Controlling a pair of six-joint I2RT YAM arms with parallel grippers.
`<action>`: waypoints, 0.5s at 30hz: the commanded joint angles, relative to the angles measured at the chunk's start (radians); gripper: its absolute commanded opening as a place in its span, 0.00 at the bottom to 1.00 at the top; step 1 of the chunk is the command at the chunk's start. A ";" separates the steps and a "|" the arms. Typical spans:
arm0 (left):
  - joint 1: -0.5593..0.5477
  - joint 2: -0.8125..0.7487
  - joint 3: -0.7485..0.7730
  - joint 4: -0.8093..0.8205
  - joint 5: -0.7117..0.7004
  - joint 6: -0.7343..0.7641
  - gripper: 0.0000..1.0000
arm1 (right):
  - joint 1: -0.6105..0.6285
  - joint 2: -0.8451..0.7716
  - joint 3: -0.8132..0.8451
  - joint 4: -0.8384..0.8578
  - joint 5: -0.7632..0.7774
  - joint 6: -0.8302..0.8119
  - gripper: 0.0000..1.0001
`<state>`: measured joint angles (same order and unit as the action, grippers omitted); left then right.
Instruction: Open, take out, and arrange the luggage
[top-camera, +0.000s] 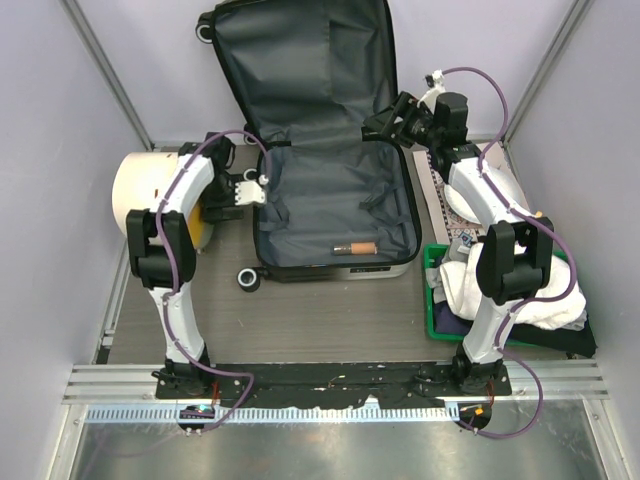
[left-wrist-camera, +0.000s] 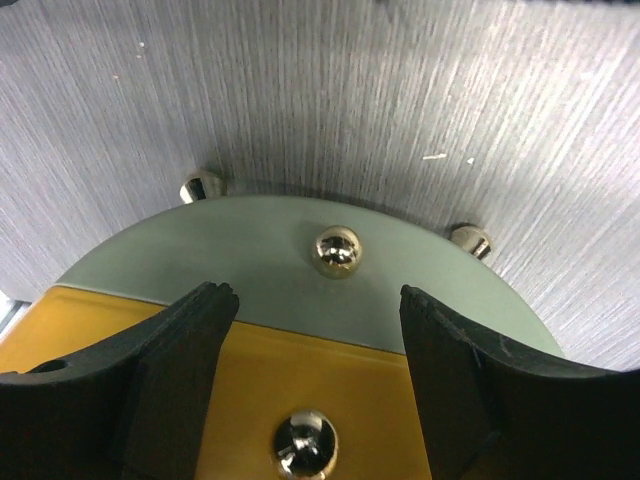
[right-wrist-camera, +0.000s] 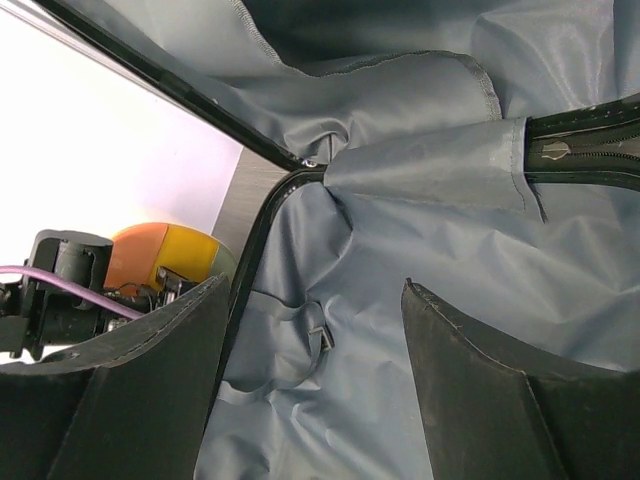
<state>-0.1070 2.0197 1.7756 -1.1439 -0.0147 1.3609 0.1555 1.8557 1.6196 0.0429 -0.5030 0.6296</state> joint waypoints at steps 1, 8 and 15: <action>0.023 0.033 0.025 0.053 -0.051 -0.040 0.74 | 0.001 -0.073 0.000 0.028 0.001 -0.024 0.75; 0.056 0.051 0.067 0.009 -0.047 -0.020 0.75 | 0.003 -0.072 -0.003 0.026 -0.002 -0.018 0.75; 0.078 0.060 0.076 -0.028 -0.027 -0.002 0.74 | 0.003 -0.078 -0.015 0.026 -0.003 -0.015 0.75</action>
<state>-0.0555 2.0815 1.8252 -1.1267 -0.0261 1.3437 0.1555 1.8557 1.6100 0.0357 -0.5034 0.6296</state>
